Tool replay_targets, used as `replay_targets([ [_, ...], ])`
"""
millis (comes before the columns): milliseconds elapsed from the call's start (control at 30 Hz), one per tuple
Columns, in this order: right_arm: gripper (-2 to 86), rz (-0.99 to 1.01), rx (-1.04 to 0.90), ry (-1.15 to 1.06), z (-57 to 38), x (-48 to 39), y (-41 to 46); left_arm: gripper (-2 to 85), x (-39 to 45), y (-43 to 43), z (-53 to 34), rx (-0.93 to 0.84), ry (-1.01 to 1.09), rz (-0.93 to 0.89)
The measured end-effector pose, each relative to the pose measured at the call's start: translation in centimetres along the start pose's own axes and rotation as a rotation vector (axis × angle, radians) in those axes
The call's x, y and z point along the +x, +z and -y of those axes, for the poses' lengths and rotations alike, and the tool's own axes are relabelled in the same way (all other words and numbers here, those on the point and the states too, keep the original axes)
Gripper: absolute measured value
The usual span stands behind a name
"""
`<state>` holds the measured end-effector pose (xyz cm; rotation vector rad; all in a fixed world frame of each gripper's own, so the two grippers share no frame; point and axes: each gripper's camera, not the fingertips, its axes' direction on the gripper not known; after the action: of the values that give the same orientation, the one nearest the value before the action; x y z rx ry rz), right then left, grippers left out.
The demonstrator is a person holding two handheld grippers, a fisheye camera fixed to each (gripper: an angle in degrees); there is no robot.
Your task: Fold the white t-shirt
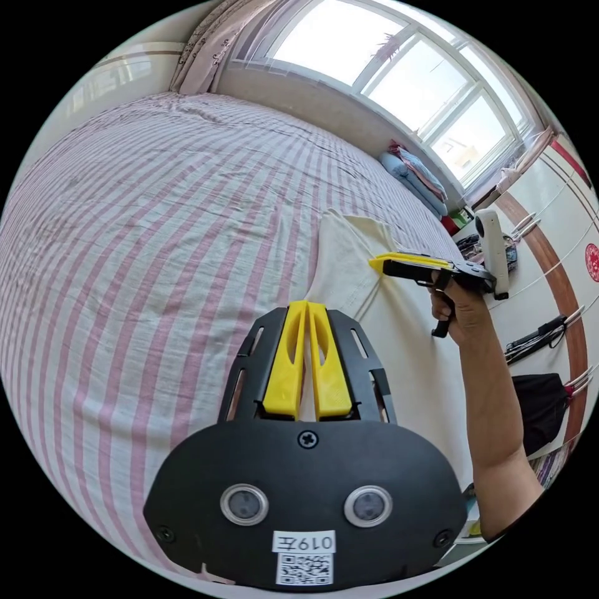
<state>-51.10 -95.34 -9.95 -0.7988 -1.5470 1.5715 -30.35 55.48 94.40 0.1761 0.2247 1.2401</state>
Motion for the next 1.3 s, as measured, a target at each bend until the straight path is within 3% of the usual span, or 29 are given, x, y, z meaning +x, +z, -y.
replay_targets([
  [267, 3.9, 0.026, 0.066, -0.030, -7.7, -3.6, -3.3, 0.7, -0.7, -2.4, -1.4, -0.005, -0.070, -0.057],
  [433, -0.8, 0.081, 0.401, -0.112, -21.4, -9.2, -13.7, 0.8, -0.3, -5.8, -2.3, 0.037, -0.048, -0.210],
  [600, -0.9, 0.169, 0.644, -0.012, -36.5, -13.0, -19.8, 1.0, 1.6, -7.3, -3.4, -0.022, 0.066, -0.122],
  [700, -0.5, 0.149, 0.657, 0.009, -44.0, -17.0, -21.5, 1.2, 2.4, -8.7, -4.7, -0.078, 0.114, -0.078],
  [833, 1.7, -0.231, 0.714, 0.129, -55.2, -23.6, -25.0, 2.2, 3.5, -11.9, -7.4, -0.156, 0.150, 0.107],
  [900, 5.2, -0.182, 0.732, 0.191, -59.5, -24.1, -26.0, 3.1, 3.3, -12.7, -8.7, -0.173, 0.115, 0.104],
  [1033, 9.9, -0.112, 0.663, 0.363, -67.2, -24.1, -27.4, 6.8, 1.9, -12.5, -11.4, -0.234, -0.025, -0.180],
  [1167, 9.9, -0.201, 0.635, 0.504, -72.0, -25.2, -28.5, 7.1, 2.9, -13.2, -14.1, -0.265, -0.060, -0.112],
  [1300, 3.1, -0.250, 0.513, 0.599, -75.0, -28.0, -28.3, 4.0, 4.5, -14.3, -16.1, -0.306, -0.038, -0.052],
])
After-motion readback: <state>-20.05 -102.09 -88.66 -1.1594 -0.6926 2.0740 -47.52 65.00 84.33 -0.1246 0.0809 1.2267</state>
